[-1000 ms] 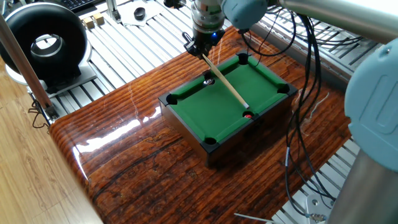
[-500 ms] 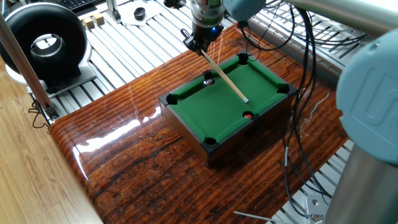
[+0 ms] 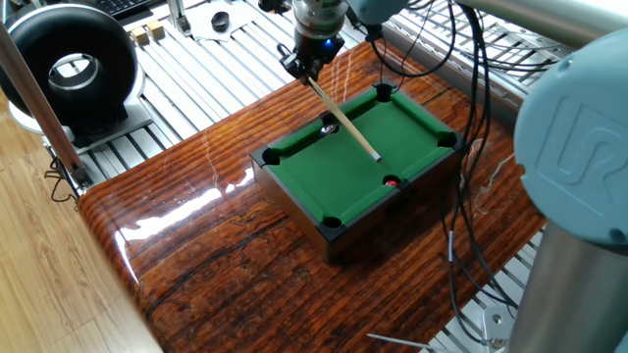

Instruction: Hit the pool ball

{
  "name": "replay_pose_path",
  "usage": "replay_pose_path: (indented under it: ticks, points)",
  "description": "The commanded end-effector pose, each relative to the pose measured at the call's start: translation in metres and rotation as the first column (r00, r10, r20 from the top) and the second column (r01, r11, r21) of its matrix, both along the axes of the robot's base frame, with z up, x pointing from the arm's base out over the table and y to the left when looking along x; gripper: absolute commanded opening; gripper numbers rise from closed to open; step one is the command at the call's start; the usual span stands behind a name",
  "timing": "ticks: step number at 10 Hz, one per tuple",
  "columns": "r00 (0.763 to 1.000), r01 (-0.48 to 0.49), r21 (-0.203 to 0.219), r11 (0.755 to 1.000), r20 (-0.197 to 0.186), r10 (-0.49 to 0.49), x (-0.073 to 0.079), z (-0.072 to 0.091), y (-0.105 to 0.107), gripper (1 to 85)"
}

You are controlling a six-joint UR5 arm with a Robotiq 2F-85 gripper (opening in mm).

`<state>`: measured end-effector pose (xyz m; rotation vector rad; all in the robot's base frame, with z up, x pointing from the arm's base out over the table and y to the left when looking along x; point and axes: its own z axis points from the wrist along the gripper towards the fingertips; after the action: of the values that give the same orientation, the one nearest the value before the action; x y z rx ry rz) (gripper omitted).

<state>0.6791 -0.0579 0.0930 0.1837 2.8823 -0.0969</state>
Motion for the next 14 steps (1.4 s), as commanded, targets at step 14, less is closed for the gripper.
replay_pose_path:
  ticks: [14]
  points:
    - [0.985,-0.152,0.122,0.981,-0.061,0.160,-0.025,0.018,0.075,1.0]
